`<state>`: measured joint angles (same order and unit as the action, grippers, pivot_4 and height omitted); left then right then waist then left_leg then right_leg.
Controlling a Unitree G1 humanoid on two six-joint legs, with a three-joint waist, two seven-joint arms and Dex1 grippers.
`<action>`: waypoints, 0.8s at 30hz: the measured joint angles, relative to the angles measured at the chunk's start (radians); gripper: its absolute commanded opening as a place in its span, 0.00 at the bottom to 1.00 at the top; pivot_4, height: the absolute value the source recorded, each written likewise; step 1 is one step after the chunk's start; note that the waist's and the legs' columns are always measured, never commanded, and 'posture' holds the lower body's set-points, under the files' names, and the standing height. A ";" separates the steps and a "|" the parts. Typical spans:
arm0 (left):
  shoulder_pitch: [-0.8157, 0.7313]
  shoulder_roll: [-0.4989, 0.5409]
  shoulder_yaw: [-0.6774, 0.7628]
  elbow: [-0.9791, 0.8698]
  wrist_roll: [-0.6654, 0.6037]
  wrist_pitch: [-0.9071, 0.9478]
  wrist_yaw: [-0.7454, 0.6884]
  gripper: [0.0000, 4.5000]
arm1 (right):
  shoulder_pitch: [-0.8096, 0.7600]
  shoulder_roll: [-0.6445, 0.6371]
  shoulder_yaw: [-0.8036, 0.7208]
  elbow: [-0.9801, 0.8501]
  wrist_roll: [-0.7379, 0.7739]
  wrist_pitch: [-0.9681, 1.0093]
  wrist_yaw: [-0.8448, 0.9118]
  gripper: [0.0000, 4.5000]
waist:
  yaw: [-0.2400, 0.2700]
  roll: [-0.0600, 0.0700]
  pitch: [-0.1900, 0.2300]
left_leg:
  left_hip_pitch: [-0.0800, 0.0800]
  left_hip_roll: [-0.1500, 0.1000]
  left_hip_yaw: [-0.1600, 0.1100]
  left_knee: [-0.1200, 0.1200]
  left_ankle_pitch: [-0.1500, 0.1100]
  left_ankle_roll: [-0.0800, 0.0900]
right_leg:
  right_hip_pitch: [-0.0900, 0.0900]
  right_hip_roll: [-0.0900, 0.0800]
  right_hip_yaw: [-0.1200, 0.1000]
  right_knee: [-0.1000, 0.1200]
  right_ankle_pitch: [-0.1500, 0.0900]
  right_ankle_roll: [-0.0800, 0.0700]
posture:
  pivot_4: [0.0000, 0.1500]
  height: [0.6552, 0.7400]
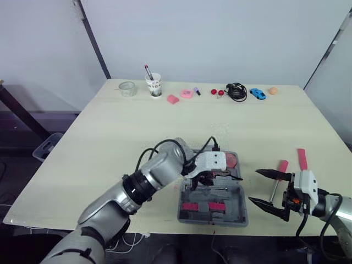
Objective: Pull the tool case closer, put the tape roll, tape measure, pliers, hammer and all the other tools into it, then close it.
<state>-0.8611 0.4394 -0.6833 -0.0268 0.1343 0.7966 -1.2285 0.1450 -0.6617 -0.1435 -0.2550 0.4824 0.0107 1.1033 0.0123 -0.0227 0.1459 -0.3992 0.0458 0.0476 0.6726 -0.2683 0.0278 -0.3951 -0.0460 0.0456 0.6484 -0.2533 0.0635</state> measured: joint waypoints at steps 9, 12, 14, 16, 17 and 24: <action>0.111 0.010 0.290 0.069 -0.218 -0.225 -0.009 0.23 | -0.006 0.001 0.007 -0.009 0.001 0.013 -0.024 1.00 | 0.000 0.000 0.000 | 0.000 0.000 0.000 0.000 0.000 0.000 | 0.000 0.000 0.000 0.002 0.000 0.000 | 1.00 1.00; 0.163 0.009 0.330 0.103 -0.261 -0.323 -0.017 0.23 | -0.007 0.000 0.008 -0.009 0.001 0.015 -0.023 1.00 | 0.000 0.000 0.000 | 0.000 0.000 0.000 0.001 0.000 0.000 | 0.000 0.000 0.000 0.002 0.000 0.000 | 1.00 1.00; 0.183 0.009 0.344 0.118 -0.288 -0.358 -0.036 0.23 | -0.011 0.000 0.008 -0.009 0.001 0.015 -0.023 1.00 | 0.002 0.000 0.000 | 0.000 0.000 0.000 0.001 0.000 0.000 | 0.000 0.000 0.000 0.003 0.000 0.000 | 1.00 1.00; 0.213 0.011 0.362 0.138 -0.316 -0.398 -0.064 0.12 | -0.012 0.000 0.008 -0.008 0.001 0.014 -0.022 1.00 | 0.001 0.001 0.000 | 0.001 0.000 0.000 0.002 0.000 0.000 | 0.000 0.000 0.000 0.003 0.000 0.000 | 1.00 1.00; 0.227 0.013 0.363 0.150 -0.325 -0.409 -0.073 0.10 | -0.012 0.000 0.008 -0.008 0.001 0.014 -0.022 1.00 | 0.001 0.001 0.000 | 0.001 0.000 0.000 0.002 0.000 0.000 | 0.000 0.000 0.000 0.004 0.000 0.000 | 1.00 1.00; 0.267 0.012 0.360 0.262 -0.332 -0.502 -0.113 0.02 | -0.012 0.001 0.008 -0.008 0.001 0.014 -0.026 1.00 | 0.002 0.000 0.000 | 0.001 0.000 0.000 0.002 0.000 0.000 | 0.000 0.000 0.000 0.005 0.000 0.000 | 1.00 1.00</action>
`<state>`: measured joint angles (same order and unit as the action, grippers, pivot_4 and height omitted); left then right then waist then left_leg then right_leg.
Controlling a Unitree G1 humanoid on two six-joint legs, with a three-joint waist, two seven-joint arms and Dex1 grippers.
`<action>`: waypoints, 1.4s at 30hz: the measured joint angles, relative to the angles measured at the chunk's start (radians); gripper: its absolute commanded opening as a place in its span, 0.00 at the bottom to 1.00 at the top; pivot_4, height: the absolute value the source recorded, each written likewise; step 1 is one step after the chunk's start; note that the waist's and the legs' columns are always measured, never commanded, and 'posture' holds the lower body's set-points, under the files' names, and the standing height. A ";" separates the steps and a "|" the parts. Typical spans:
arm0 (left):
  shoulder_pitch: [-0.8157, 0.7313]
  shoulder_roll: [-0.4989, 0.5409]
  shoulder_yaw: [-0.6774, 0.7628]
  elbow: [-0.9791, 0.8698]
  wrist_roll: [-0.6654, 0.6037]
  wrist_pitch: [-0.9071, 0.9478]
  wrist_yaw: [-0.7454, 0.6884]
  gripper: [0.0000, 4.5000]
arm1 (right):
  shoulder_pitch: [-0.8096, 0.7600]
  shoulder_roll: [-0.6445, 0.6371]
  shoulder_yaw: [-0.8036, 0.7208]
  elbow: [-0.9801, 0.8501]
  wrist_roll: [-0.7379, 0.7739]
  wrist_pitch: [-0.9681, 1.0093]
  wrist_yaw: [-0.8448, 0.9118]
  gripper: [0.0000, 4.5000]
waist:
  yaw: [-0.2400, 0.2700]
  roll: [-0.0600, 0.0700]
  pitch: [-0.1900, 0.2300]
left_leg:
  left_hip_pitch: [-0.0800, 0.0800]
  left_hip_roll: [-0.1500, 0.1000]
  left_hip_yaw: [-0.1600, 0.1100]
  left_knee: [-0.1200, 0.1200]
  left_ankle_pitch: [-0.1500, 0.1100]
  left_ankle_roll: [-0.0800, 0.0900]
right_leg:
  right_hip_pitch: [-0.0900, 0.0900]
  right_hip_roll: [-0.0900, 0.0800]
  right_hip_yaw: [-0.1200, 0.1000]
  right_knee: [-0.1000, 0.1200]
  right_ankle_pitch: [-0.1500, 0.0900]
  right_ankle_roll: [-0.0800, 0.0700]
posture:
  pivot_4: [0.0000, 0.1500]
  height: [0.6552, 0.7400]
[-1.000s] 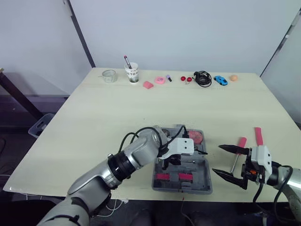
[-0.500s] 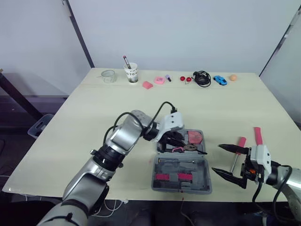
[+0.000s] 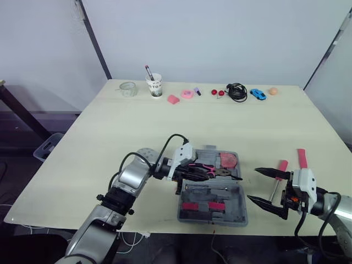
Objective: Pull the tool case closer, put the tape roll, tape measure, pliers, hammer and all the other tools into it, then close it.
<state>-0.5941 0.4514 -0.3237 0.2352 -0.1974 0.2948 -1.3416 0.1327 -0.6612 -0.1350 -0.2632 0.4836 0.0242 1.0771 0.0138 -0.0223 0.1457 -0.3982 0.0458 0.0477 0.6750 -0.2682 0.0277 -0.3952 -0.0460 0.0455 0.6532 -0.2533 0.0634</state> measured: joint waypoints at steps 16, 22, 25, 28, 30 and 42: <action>-0.028 -0.062 -0.075 0.290 0.166 -0.241 0.044 0.02 | 0.007 0.000 -0.001 0.002 0.000 -0.007 -0.006 1.00 | -0.001 0.000 0.000 | 0.000 0.000 0.000 0.000 0.000 0.000 | 0.000 0.000 0.000 0.000 0.000 0.000 | 1.00 1.00; -0.026 -0.069 -0.089 0.293 0.207 -0.280 0.072 0.02 | 0.013 0.000 -0.001 0.006 -0.002 -0.019 -0.006 1.00 | 0.000 0.000 -0.001 | 0.001 0.000 0.000 0.000 0.000 0.000 | 0.001 0.000 0.000 0.000 0.000 0.000 | 1.00 1.00; -0.020 -0.072 -0.095 0.282 0.213 -0.256 0.080 0.02 | 0.023 0.001 -0.001 0.008 -0.005 -0.034 -0.005 1.00 | 0.000 0.001 -0.003 | 0.002 0.000 0.000 0.001 0.000 0.000 | 0.002 0.000 0.000 0.000 0.000 0.000 | 1.00 1.00; -0.008 -0.068 -0.097 0.257 0.216 -0.236 0.082 0.02 | 0.034 0.003 -0.001 0.030 -0.008 -0.046 0.000 1.00 | -0.001 0.002 -0.006 | 0.002 0.000 0.000 0.001 0.000 0.000 | 0.003 0.000 0.000 0.000 0.000 0.000 | 1.00 1.00; 0.001 -0.068 -0.088 0.248 0.214 -0.230 0.083 0.02 | 0.035 0.004 -0.001 0.043 -0.009 -0.053 0.004 1.00 | -0.001 0.003 -0.007 | 0.002 0.000 0.000 0.001 0.000 0.000 | 0.003 0.000 0.000 0.001 0.000 0.000 | 1.00 1.00; 0.112 -0.060 0.064 0.084 0.039 -0.161 0.101 0.02 | 0.032 0.003 -0.002 0.044 -0.006 -0.047 0.000 1.00 | -0.002 0.003 -0.007 | 0.001 0.000 0.000 0.001 0.000 0.000 | 0.001 0.000 0.000 0.001 0.000 0.000 | 1.00 1.00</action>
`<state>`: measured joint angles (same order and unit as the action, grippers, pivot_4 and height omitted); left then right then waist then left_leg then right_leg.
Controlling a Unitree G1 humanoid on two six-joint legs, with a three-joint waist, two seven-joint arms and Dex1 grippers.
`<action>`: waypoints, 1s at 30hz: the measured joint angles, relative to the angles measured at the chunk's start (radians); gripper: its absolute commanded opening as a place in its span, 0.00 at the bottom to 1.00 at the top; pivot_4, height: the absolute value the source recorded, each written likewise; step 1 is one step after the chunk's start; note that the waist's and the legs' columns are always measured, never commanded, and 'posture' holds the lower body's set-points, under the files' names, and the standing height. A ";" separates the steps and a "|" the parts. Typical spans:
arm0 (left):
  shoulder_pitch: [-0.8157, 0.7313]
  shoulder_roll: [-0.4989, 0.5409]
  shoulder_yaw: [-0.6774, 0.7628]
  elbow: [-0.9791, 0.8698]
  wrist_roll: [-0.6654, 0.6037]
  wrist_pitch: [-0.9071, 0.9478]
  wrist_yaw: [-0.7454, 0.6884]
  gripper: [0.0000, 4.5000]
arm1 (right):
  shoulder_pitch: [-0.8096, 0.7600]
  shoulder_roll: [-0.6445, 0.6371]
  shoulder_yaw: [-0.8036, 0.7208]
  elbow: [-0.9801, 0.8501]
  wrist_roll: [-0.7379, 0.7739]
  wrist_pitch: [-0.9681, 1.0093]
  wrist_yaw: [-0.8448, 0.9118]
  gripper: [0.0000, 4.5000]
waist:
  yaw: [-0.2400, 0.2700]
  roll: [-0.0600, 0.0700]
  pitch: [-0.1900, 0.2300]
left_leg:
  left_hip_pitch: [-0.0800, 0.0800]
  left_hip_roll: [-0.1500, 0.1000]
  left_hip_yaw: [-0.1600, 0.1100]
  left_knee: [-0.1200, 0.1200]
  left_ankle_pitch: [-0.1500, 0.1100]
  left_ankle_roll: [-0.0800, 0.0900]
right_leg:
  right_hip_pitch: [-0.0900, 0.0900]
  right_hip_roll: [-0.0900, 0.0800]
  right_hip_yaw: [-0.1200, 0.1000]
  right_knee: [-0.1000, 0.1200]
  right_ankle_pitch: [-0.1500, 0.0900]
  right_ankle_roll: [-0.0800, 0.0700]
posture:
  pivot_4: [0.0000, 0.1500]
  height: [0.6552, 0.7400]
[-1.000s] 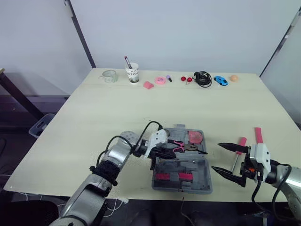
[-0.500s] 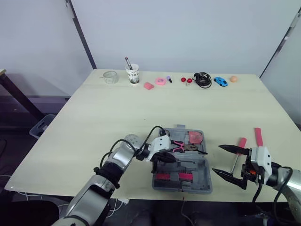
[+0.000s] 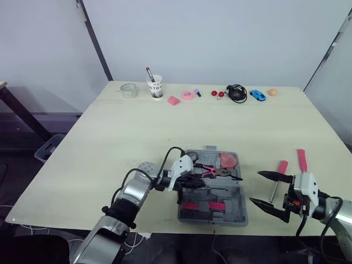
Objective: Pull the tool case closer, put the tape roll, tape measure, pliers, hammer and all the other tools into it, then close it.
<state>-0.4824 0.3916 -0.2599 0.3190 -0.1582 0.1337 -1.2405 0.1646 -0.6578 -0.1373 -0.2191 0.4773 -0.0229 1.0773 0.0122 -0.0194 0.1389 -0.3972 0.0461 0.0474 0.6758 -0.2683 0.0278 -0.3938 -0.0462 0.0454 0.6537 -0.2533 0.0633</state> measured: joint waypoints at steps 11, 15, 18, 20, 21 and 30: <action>0.195 0.150 0.290 -0.214 -0.200 0.121 0.072 0.02 | 0.091 0.035 -0.093 -0.008 0.013 0.043 -0.115 1.00 | -0.004 0.000 0.000 | 0.001 0.001 0.000 -0.001 0.000 0.000 | -0.001 0.000 0.000 0.001 0.000 0.000 | 1.00 1.00; 0.327 0.176 0.362 -0.251 -0.223 0.124 0.126 0.29 | 0.151 0.066 -0.140 -0.003 0.014 0.040 -0.158 1.00 | 0.001 0.000 0.000 | 0.000 0.001 0.000 -0.001 0.000 0.000 | -0.001 -0.001 0.000 0.001 -0.002 -0.004 | 1.00 1.00; 0.400 0.198 0.409 -0.258 -0.228 0.120 0.144 0.57 | 0.198 0.078 -0.184 0.012 0.015 0.039 -0.177 1.00 | 0.001 0.001 0.001 | 0.001 0.001 0.001 -0.001 0.000 0.000 | -0.001 -0.001 0.000 0.001 -0.003 -0.004 | 1.00 1.00; 0.449 0.207 0.438 -0.277 -0.239 0.111 0.155 0.75 | 0.226 0.092 -0.218 0.024 0.016 0.024 -0.185 1.00 | 0.000 0.001 0.000 | 0.002 0.002 0.000 -0.001 0.000 0.000 | -0.001 -0.001 0.001 0.001 -0.003 -0.004 | 1.00 1.00; 0.463 0.208 0.450 -0.277 -0.240 0.107 0.158 0.83 | 0.234 0.098 -0.230 0.033 0.016 0.017 -0.188 1.00 | 0.000 0.001 0.000 | 0.002 0.002 0.000 -0.001 0.000 0.000 | -0.001 -0.001 0.001 0.001 -0.003 -0.004 | 1.00 1.00; 0.583 0.214 0.524 -0.312 -0.277 0.085 0.189 0.98 | 0.331 0.128 -0.327 0.140 0.018 -0.049 -0.188 1.00 | -0.001 0.001 0.000 | 0.003 0.002 0.001 -0.004 0.000 0.000 | -0.002 -0.003 0.002 -0.003 -0.003 -0.005 | 1.00 1.00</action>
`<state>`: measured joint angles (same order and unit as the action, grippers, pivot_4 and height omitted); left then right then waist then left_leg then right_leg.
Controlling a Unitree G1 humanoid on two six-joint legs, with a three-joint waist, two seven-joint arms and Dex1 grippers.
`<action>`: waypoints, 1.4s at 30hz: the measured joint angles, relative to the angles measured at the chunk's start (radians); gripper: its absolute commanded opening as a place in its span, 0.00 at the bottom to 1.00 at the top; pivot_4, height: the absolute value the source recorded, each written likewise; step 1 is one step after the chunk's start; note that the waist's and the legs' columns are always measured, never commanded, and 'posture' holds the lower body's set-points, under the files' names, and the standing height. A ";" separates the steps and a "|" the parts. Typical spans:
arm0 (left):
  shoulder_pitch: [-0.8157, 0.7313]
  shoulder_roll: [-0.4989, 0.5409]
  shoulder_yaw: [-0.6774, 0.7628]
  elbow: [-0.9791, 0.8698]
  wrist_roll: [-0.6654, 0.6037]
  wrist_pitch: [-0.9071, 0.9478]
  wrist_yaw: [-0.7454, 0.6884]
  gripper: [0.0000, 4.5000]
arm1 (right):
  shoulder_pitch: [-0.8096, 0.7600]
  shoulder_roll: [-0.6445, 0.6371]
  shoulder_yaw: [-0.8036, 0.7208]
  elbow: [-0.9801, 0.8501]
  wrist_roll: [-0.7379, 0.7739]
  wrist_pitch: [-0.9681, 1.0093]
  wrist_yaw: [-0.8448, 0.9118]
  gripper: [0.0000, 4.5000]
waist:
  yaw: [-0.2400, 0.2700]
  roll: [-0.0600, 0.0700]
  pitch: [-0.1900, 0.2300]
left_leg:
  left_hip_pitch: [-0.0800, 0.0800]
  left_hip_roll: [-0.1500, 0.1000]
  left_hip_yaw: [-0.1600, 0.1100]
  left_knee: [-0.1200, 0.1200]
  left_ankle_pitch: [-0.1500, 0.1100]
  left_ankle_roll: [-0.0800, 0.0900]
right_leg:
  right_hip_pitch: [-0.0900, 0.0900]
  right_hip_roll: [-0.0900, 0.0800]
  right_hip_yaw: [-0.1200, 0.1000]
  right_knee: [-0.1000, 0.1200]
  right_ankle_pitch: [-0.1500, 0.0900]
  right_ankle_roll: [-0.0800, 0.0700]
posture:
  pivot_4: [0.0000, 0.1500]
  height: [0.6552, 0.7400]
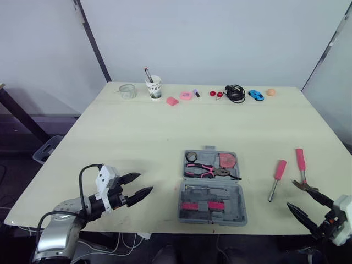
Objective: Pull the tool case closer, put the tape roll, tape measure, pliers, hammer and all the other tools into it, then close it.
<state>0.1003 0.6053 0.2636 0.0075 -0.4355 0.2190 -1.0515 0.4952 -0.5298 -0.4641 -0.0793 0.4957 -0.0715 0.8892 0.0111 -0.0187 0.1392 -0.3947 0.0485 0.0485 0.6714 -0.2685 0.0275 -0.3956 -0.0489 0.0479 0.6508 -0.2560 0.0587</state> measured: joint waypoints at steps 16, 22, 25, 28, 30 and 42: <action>0.026 0.035 0.047 -0.017 -0.040 -0.009 -0.017 0.98 | 0.010 0.022 -0.066 0.096 -0.001 -0.036 -0.027 1.00 | 0.000 0.001 0.000 | 0.000 0.006 0.001 -0.002 0.000 0.000 | 0.000 0.000 0.000 -0.004 0.000 -0.001 | 1.00 1.00; -0.029 0.064 0.037 -0.018 -0.041 -0.011 -0.057 0.98 | -0.053 0.022 -0.059 0.033 -0.008 0.065 -0.135 1.00 | 0.000 0.001 0.000 | 0.000 0.006 0.002 -0.002 0.000 0.000 | 0.000 0.000 0.000 -0.004 0.000 -0.001 | 1.00 1.00; -0.065 0.078 0.002 -0.017 -0.042 -0.007 -0.082 0.98 | -0.111 0.011 -0.052 0.012 -0.005 0.156 -0.209 1.00 | -0.001 0.001 0.000 | -0.001 0.006 0.002 -0.001 0.000 0.000 | 0.000 0.000 0.000 -0.004 0.001 -0.001 | 1.00 1.00; -0.119 0.086 -0.038 -0.036 -0.041 -0.007 -0.113 0.98 | -0.182 -0.005 -0.041 0.000 -0.011 0.227 -0.270 1.00 | 0.000 0.001 0.000 | -0.001 0.005 0.002 -0.001 0.000 0.000 | 0.000 0.000 0.000 -0.004 0.001 -0.002 | 1.00 1.00; -0.157 0.094 -0.065 -0.043 -0.041 -0.006 -0.136 0.98 | -0.235 -0.018 -0.023 0.002 -0.019 0.288 -0.317 1.00 | 0.000 0.001 0.000 | -0.001 0.002 0.002 -0.002 0.000 0.000 | -0.001 0.001 -0.001 -0.004 0.001 -0.002 | 1.00 1.00; -0.343 0.140 -0.182 -0.152 -0.081 0.047 -0.262 0.98 | -0.472 -0.028 0.036 0.094 -0.118 0.499 -0.509 1.00 | -0.008 0.002 0.001 | -0.003 -0.001 0.003 -0.002 0.000 0.000 | 0.000 0.002 -0.001 -0.004 0.001 -0.001 | 1.00 1.00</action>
<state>-0.2429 0.7453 0.0816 -0.1442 -0.5169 0.2656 -1.3138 0.0231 -0.5573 -0.4278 0.0152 0.3779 0.4275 0.3802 0.0035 -0.0169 0.1402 -0.3972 0.0479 0.0515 0.6698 -0.2684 0.0277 -0.3959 -0.0469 0.0471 0.6464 -0.2549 0.0578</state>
